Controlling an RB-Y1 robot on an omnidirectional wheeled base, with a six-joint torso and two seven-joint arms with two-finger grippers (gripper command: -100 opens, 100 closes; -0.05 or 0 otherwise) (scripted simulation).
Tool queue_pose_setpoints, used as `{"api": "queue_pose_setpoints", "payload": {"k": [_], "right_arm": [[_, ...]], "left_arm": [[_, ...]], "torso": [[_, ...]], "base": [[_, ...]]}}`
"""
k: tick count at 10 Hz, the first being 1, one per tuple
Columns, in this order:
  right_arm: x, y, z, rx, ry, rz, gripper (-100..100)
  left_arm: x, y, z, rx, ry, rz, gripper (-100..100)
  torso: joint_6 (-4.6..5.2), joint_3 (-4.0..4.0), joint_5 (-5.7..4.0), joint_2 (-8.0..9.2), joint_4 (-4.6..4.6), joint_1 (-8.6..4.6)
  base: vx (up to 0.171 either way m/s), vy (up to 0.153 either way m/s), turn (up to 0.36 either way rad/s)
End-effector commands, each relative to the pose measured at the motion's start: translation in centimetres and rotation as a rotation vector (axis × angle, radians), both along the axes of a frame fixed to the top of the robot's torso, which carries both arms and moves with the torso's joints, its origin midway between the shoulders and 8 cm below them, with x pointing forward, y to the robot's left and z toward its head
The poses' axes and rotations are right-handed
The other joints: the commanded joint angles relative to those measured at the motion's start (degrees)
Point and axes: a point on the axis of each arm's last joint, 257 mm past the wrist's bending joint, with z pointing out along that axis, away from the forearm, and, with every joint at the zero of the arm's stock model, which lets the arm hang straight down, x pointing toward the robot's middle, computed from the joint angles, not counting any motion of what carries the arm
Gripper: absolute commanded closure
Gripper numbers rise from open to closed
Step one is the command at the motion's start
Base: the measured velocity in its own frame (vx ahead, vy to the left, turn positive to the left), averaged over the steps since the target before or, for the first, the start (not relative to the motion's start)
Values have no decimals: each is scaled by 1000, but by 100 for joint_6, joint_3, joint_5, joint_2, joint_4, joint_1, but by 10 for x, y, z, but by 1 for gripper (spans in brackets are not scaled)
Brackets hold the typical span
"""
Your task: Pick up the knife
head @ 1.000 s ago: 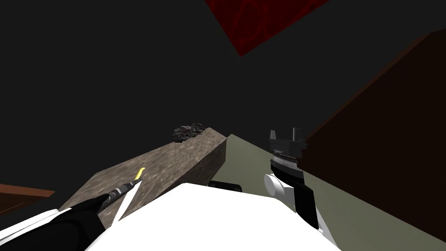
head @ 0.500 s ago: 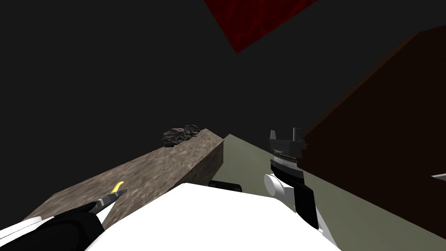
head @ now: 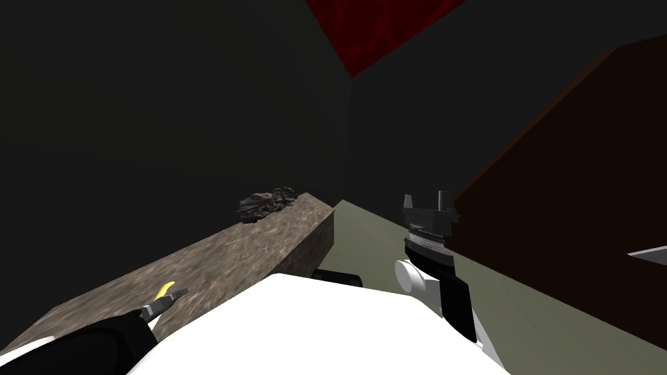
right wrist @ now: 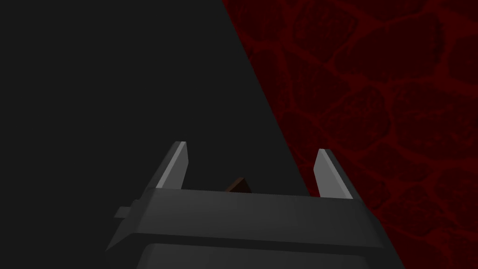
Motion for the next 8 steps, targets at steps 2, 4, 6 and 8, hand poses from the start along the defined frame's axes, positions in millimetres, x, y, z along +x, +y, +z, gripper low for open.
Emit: {"api": "queue_pose_setpoints", "payload": {"k": [2,4,6,8], "right_arm": [[0,0,0,0,0,0,0],[0,0,0,0,0,0,0],[0,0,0,0,0,0,0],[0,0,0,0,0,0,0]], "left_arm": [[0,0,0,1,1,0,100],[-1,2,1,4,3,2,100],[-1,2,1,4,3,2,0],[11,1,13,2,-1,-13,100]], "torso": [[2,0,4,-1,1,1],[11,-6,23,-11,0,10],[11,-6,23,-12,0,14],[8,-4,20,-7,0,2]], "base": [[-2,0,6],[0,0,0],[0,0,0],[-23,-41,86]]}}
